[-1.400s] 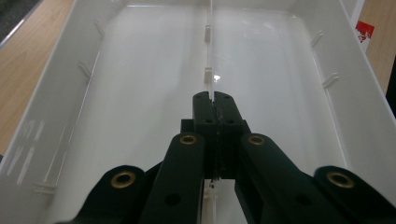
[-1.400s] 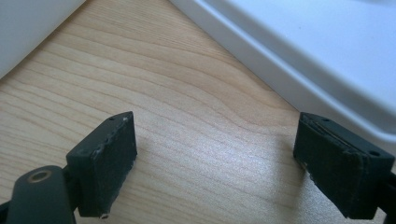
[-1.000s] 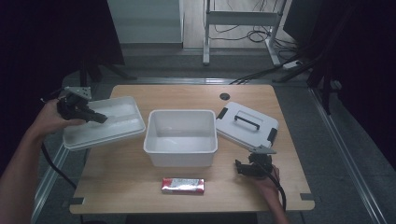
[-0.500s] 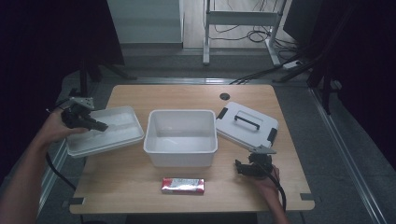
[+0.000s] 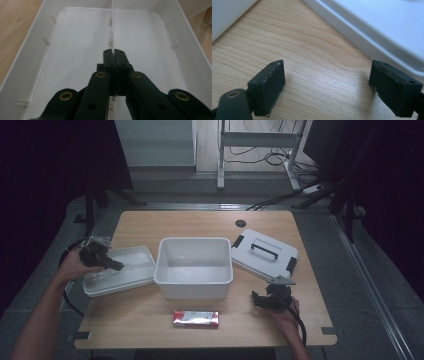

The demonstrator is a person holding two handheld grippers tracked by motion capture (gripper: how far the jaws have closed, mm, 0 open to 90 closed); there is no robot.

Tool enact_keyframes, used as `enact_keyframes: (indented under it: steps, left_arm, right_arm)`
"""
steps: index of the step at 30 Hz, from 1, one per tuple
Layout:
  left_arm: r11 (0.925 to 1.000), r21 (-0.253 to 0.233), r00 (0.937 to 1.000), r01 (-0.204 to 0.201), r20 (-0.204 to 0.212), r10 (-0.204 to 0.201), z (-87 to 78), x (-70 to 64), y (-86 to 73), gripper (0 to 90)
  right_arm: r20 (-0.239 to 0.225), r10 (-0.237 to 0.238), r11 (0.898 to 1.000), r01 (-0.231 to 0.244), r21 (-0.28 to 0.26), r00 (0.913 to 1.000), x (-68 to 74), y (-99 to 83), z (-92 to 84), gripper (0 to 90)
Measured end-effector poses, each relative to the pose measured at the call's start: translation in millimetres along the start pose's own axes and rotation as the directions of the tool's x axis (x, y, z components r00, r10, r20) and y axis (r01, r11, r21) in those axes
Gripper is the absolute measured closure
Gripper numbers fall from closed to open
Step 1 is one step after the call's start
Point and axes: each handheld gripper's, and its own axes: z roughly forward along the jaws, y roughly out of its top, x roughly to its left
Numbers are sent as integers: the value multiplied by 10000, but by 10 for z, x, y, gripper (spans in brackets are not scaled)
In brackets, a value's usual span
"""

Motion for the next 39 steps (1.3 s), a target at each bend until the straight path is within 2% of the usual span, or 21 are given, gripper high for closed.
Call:
enact_keyframes:
  steps: [8, 16, 22, 30, 33, 35, 37, 39]
  left_arm:
    - [9998, -56, 9998, 171, 134, -170, 126, 6, -123, 898]
    - [9989, 315, 9991, 333, 241, -341, 292, 4, -232, 895]
    - [9983, 501, 9993, 282, 229, -293, 406, -10, -253, 879]
    - [9974, 699, 9997, 202, 129, -212, 445, -27, -233, 861]
    - [9978, 639, 9997, 179, 182, -191, 476, -40, -226, 760]
    - [9987, 477, 9998, 175, 62, -178, 460, -54, -197, 701]
    - [9995, 166, 9992, 269, -288, -264, 368, -61, -127, 615]
    - [9997, 60, 9988, 240, -429, -237, 322, -69, -94, 589]
  right_arm:
    - [-4, 8, 10000, -7, 4, 10000, 0, 0, 0, 129]
    - [1, 3, 10000, -3, 0, 10000, 1, 0, 0, 129]
    - [-3, 4, 10000, -4, -1, 10000, 0, 0, 0, 129]
    - [-38, -23, 10000, 23, -5, 10000, -6, 0, 1, 128]
    - [-41, -26, 10000, 26, -4, 10000, -7, 0, 0, 129]
    - [-49, -32, 10000, 32, -6, 10000, -7, -1, 0, 129]
    - [-107, -104, 9999, 103, -14, 9999, -14, -3, -3, 133]
    - [-125, -136, 9999, 135, -22, 9998, -17, -4, -4, 136]
